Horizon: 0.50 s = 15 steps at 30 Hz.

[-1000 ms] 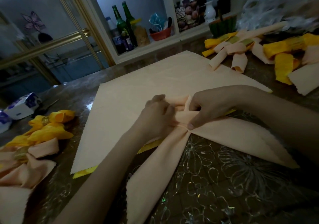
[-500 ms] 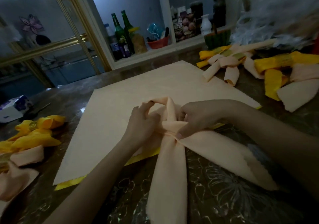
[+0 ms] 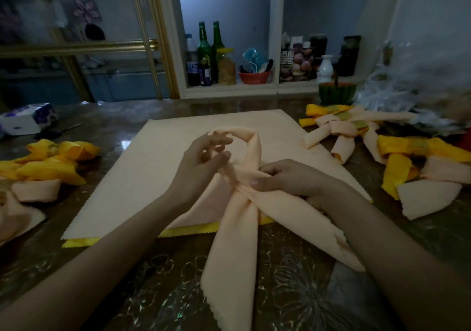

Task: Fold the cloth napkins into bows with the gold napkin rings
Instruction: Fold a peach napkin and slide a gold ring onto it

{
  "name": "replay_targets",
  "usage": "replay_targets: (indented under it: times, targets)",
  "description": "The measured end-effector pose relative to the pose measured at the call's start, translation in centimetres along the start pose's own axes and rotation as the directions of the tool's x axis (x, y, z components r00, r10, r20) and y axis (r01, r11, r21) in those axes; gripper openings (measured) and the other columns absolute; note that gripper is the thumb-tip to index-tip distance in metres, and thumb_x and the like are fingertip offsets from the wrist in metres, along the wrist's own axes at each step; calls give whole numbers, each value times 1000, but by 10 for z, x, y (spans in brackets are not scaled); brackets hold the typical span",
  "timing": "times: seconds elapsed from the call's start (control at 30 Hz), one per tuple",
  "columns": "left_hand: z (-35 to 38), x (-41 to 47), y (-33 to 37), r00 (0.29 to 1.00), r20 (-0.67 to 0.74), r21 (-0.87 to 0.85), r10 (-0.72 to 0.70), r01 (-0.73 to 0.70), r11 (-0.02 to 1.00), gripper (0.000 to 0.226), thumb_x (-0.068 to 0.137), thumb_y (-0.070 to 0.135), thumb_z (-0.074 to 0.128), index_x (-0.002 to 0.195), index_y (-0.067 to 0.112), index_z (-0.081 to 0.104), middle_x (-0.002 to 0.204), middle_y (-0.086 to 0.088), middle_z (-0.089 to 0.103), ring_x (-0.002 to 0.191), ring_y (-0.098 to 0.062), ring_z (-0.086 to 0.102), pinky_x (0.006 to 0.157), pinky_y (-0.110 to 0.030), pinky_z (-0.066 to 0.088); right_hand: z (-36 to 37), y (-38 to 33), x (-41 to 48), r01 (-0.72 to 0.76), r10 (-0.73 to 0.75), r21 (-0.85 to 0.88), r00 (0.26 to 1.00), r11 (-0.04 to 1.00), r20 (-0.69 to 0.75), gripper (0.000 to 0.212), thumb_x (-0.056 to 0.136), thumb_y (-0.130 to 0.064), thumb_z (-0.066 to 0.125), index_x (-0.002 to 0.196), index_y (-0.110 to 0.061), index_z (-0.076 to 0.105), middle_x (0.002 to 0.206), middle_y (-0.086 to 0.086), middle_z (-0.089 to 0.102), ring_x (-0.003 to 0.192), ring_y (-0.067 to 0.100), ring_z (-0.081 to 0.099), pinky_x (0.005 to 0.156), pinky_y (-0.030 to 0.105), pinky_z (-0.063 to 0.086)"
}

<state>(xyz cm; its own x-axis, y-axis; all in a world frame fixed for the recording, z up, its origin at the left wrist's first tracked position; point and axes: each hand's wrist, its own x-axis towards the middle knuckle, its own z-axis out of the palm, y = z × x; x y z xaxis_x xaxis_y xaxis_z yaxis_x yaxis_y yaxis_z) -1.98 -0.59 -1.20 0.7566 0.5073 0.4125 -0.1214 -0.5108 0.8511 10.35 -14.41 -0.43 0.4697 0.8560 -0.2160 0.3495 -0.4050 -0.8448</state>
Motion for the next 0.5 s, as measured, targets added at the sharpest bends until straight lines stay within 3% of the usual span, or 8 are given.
replay_targets:
  times: [0.07,0.13,0.2,0.27,0.4,0.5]
  targets:
    - [0,-1,7,987,-155,-194,-42,11,981,27,88,13,58,112,20,48,129,-2,46,118,-20,51,94,-41,50,0,1,-2,33,-26,152,998,988,-51,13,88,-24,62,99,-28,66,98,-3,66,91,15,61,71,28,49]
    - [5,1,16,969,-181,-305,-169,108,946,52,83,26,67,122,21,33,128,0,45,113,-18,53,91,-37,51,-4,-1,-4,106,-85,235,992,966,-98,11,87,-23,63,91,-32,65,97,-4,68,92,16,63,72,30,51]
    - [13,4,19,939,69,-334,-337,340,879,64,73,41,67,124,17,37,121,-2,56,106,-20,60,86,-34,52,-2,-3,-4,148,-112,290,984,946,-137,11,88,-22,62,92,-31,66,95,-3,69,87,16,65,70,29,53]
    - [23,8,19,853,316,-299,-415,505,810,62,65,52,64,112,13,55,103,-7,70,94,-23,68,79,-35,55,-1,-5,-5,188,-145,329,978,925,-151,11,89,-19,62,95,-27,68,91,-1,71,78,14,68,61,26,54]
    - [40,25,12,864,274,-245,-423,488,838,47,61,49,67,97,18,62,74,2,74,74,-13,71,68,-31,54,-7,-7,-7,293,-261,115,936,949,-236,26,89,-11,59,113,-18,66,100,-6,66,89,8,61,68,14,49]
    - [55,39,6,894,284,-281,-348,424,861,46,63,42,70,101,16,63,84,-4,74,87,-23,69,74,-37,53,-20,-7,-12,307,-296,12,926,952,-232,38,89,-2,54,125,-13,59,115,0,61,102,7,51,67,4,41]
